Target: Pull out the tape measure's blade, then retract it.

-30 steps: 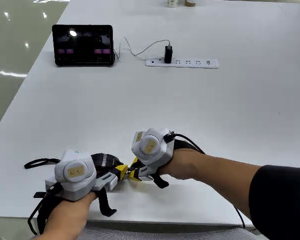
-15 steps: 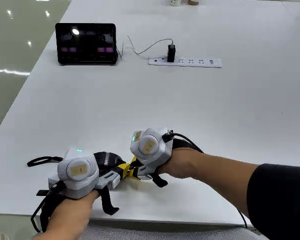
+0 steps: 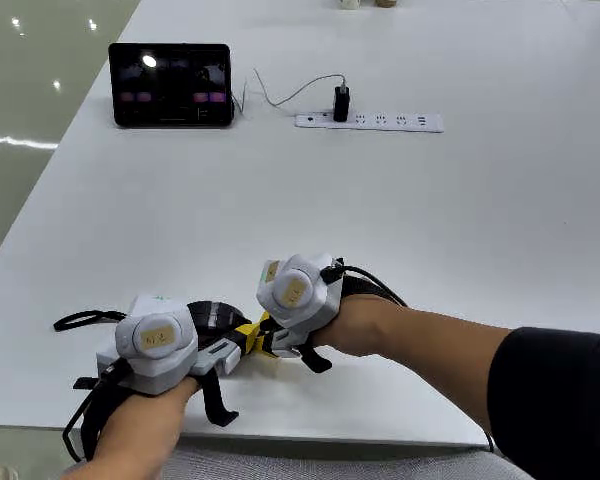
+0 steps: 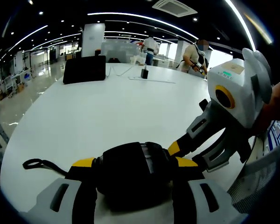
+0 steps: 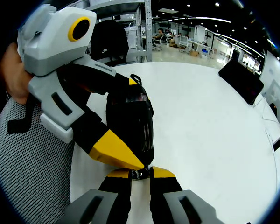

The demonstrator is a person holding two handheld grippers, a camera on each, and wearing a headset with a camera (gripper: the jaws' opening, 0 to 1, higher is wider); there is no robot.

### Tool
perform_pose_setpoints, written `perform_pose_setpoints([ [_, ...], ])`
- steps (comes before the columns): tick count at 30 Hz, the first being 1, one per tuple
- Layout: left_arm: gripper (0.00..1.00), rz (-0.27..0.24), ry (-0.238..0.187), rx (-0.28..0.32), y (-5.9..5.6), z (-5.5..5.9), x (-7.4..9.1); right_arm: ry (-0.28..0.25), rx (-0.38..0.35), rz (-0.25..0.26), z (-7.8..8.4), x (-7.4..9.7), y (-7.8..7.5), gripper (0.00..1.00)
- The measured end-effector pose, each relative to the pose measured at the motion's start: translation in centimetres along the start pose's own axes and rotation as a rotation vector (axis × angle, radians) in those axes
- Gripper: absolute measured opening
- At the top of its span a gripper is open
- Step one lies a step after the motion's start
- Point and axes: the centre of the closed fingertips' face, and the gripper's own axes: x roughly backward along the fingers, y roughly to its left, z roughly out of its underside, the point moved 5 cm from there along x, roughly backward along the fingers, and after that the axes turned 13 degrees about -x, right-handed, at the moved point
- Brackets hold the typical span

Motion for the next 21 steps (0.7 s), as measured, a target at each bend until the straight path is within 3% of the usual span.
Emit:
perform_pose_setpoints([
  [21,0.61,-0.002,-0.001,0.003,0.01,-0.01,-0.03,-0.004,0.025,0.016,0.03,0.00,0.15,0.13],
])
